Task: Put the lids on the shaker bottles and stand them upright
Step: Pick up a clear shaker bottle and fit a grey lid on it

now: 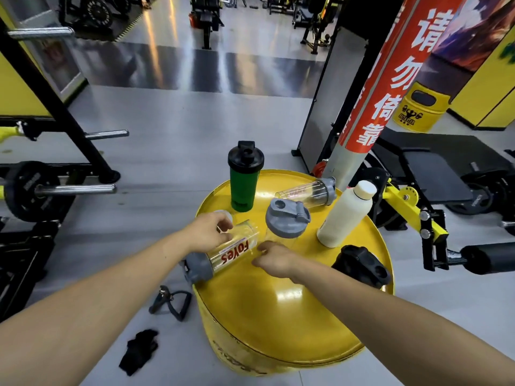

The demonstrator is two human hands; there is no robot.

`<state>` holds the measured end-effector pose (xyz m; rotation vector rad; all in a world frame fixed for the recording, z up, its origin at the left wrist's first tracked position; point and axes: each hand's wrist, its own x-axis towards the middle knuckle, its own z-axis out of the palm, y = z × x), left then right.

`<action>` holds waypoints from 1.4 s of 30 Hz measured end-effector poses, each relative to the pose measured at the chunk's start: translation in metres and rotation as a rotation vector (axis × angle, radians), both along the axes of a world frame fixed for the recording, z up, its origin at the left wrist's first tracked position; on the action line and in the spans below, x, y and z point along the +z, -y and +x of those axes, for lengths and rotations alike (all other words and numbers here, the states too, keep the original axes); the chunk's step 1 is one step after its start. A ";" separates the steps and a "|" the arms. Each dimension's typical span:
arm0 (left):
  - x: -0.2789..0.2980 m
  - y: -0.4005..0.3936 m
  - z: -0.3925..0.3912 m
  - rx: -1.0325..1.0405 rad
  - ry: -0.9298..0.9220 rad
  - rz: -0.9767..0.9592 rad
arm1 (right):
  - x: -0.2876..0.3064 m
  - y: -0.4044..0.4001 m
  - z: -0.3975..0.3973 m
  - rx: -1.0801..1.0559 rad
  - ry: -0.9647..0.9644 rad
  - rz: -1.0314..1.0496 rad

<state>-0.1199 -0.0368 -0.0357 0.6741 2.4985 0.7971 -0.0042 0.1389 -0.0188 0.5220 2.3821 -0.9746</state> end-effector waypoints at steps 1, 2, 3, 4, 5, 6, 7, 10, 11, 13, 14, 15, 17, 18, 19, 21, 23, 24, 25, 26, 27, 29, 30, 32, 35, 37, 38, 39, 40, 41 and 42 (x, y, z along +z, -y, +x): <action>-0.002 0.005 0.000 0.011 0.000 -0.005 | -0.002 0.005 -0.003 0.022 -0.015 0.013; -0.003 0.010 0.001 0.021 -0.007 -0.011 | -0.005 0.010 -0.006 0.055 -0.034 0.033; -0.004 0.015 0.002 0.035 -0.020 -0.019 | -0.007 0.015 -0.008 0.103 -0.059 0.066; -0.006 0.020 0.002 0.053 -0.030 -0.022 | -0.011 0.020 -0.010 0.152 -0.096 0.098; -0.007 0.025 0.002 0.081 -0.026 -0.019 | -0.013 0.024 -0.012 0.196 -0.134 0.133; -0.008 0.031 0.002 0.112 -0.018 -0.004 | -0.017 0.029 -0.015 0.229 -0.171 0.166; -0.009 0.036 0.002 0.145 -0.010 0.014 | -0.019 0.033 -0.017 0.254 -0.217 0.210; -0.010 0.049 0.001 0.224 0.011 -0.005 | -0.025 0.045 -0.026 0.333 -0.377 0.412; -0.012 0.052 0.001 0.241 0.030 -0.032 | -0.027 0.049 -0.028 0.386 -0.413 0.475; -0.015 0.058 0.001 0.270 0.082 -0.076 | -0.030 0.058 -0.034 0.516 -0.451 0.567; -0.017 0.060 0.001 0.281 0.098 -0.079 | -0.033 0.060 -0.038 0.575 -0.462 0.608; -0.018 0.061 0.001 0.294 0.110 -0.075 | -0.035 0.062 -0.041 0.620 -0.454 0.644; -0.019 0.062 0.001 0.328 0.130 -0.058 | -0.042 0.065 -0.047 0.657 -0.412 0.699; -0.019 0.061 0.001 0.345 0.141 -0.049 | -0.046 0.067 -0.050 0.661 -0.404 0.721; -0.020 0.062 0.001 0.359 0.159 -0.039 | -0.049 0.069 -0.053 0.663 -0.410 0.740; -0.019 0.063 0.001 0.379 0.198 -0.022 | -0.053 0.071 -0.058 0.679 -0.443 0.762; -0.015 0.068 -0.001 0.401 0.224 0.007 | -0.055 0.069 -0.061 0.680 -0.475 0.716; -0.010 0.069 -0.003 0.428 0.240 0.045 | -0.055 0.065 -0.062 0.656 -0.505 0.672; -0.005 0.070 -0.006 0.472 0.248 0.103 | -0.054 0.062 -0.063 0.612 -0.553 0.621; 0.001 0.070 -0.008 0.533 0.265 0.169 | -0.052 0.059 -0.063 0.551 -0.602 0.554; 0.008 0.068 -0.011 0.602 0.291 0.238 | -0.048 0.058 -0.062 0.473 -0.635 0.461; 0.019 0.065 -0.012 0.703 0.394 0.383 | -0.040 0.060 -0.060 0.256 -0.654 0.222; 0.025 0.062 -0.010 0.701 0.450 0.440 | -0.036 0.062 -0.059 0.130 -0.646 0.114; 0.031 0.056 -0.002 0.645 0.541 0.501 | -0.030 0.069 -0.054 -0.091 -0.645 -0.048; 0.031 0.046 0.009 0.590 0.597 0.541 | -0.034 0.075 -0.045 -0.230 -0.661 -0.174; 0.028 0.039 0.013 0.582 0.619 0.544 | -0.039 0.074 -0.036 -0.245 -0.705 -0.206; 0.025 0.035 0.015 0.570 0.626 0.534 | -0.042 0.071 -0.032 -0.234 -0.709 -0.204; 0.024 0.032 0.017 0.559 0.633 0.526 | -0.043 0.070 -0.028 -0.212 -0.682 -0.179; 0.023 0.028 0.018 0.546 0.649 0.516 | -0.043 0.066 -0.025 -0.197 -0.642 -0.151; 0.023 0.025 0.020 0.538 0.654 0.509 | -0.044 0.062 -0.022 -0.185 -0.599 -0.119; 0.022 0.023 0.019 0.532 0.645 0.500 | -0.045 0.060 -0.022 -0.171 -0.569 -0.099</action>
